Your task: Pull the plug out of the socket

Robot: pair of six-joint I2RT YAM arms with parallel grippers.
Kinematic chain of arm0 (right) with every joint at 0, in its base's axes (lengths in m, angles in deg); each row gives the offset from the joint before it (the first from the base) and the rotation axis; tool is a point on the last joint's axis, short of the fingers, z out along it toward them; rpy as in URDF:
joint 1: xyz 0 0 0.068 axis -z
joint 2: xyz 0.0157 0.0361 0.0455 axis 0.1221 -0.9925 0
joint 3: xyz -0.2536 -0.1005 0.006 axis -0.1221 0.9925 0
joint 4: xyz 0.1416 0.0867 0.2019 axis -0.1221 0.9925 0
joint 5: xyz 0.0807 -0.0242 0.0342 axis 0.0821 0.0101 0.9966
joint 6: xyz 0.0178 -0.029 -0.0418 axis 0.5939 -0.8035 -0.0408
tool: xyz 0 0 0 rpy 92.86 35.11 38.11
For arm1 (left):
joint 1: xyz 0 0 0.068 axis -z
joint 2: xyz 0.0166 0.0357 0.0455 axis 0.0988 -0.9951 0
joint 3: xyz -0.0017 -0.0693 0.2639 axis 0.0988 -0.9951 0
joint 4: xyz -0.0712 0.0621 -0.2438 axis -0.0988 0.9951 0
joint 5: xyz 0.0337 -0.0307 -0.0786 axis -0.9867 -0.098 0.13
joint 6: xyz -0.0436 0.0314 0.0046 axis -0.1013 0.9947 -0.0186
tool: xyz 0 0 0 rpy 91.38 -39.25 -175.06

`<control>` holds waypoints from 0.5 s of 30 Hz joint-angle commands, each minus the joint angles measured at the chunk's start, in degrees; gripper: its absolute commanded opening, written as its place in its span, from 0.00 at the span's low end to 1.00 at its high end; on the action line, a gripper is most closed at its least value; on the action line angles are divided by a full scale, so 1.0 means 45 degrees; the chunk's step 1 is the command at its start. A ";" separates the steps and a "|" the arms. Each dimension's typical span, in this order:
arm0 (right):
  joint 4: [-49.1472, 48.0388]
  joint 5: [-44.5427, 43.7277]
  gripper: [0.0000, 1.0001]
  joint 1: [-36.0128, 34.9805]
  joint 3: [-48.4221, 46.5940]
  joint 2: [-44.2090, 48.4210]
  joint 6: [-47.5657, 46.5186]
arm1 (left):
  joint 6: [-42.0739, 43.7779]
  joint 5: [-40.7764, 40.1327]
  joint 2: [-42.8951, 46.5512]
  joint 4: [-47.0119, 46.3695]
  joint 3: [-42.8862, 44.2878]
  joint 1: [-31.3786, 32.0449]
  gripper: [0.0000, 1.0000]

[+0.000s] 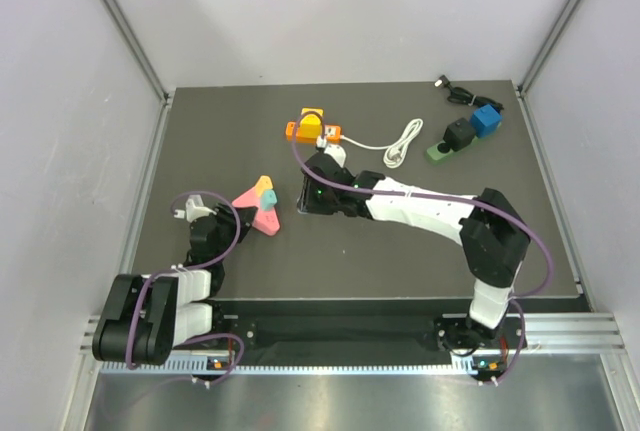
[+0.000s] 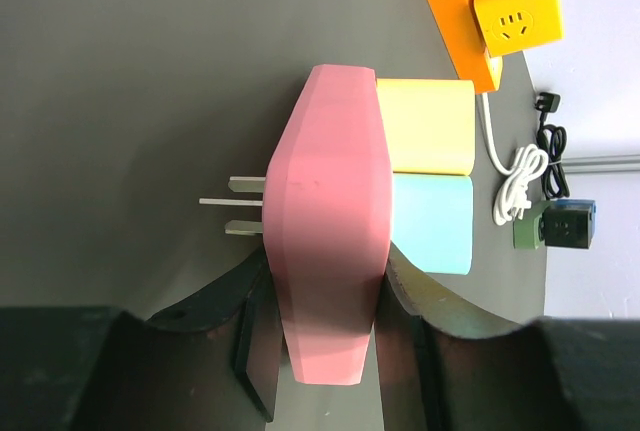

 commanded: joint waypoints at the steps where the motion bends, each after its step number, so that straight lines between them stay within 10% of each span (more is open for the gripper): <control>1: -0.0109 -0.0435 0.00 0.0064 0.0594 0.0962 -0.0874 | 0.0426 -0.0466 -0.0054 0.0700 -0.1180 -0.0091 0.00; 15: -0.2765 0.8309 0.00 0.2310 0.6123 0.4105 -0.4896 | 0.0544 -0.0407 -0.0074 0.0934 -0.1024 -0.0071 0.00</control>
